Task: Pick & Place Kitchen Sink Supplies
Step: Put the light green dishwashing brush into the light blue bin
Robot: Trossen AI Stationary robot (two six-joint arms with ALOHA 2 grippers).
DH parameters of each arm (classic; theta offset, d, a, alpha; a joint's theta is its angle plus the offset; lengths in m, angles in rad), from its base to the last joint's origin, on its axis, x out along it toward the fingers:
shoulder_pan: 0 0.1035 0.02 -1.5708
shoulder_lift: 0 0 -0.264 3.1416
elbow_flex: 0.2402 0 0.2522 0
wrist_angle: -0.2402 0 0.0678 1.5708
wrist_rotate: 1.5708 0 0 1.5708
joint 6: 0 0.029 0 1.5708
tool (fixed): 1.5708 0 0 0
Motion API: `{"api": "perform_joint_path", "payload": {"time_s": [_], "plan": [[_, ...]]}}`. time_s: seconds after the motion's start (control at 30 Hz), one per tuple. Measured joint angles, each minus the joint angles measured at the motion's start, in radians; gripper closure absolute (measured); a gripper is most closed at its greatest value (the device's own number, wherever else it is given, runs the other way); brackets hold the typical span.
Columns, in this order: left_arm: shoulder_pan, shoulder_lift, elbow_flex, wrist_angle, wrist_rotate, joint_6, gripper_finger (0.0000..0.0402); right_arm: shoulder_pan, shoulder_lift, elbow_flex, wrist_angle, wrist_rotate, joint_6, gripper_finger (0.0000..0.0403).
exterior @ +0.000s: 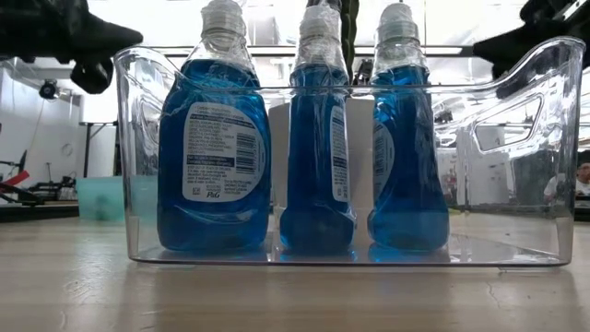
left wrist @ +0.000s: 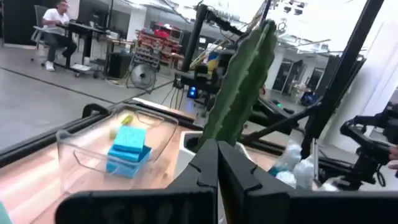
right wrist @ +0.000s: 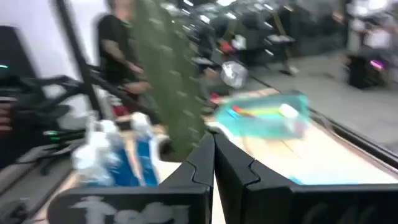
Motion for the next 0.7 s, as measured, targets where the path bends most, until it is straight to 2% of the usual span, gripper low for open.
{"api": "perform_joint_path", "payload": {"time_s": [0.13, 0.37, 0.53, 0.7], "plan": [[0.000, -0.031, -0.039, 0.061, 0.002, 0.014, 0.0396, 0.001, -0.001, -0.040, 0.069, -0.075, 0.010, 0.0394], [0.000, -0.129, -0.110, 0.087, -0.004, 0.013, 0.0396, 0.000, -0.001, -0.096, 0.090, -0.082, 0.032, 0.0394], [0.000, -0.131, -0.167, 0.107, -0.030, -0.011, 0.0396, 0.001, -0.002, -0.135, 0.095, -0.081, 0.027, 0.0394], [0.000, -0.131, -0.204, 0.122, -0.038, -0.040, 0.0396, 0.000, 0.001, -0.195, 0.185, -0.071, 0.033, 0.0394]]}}
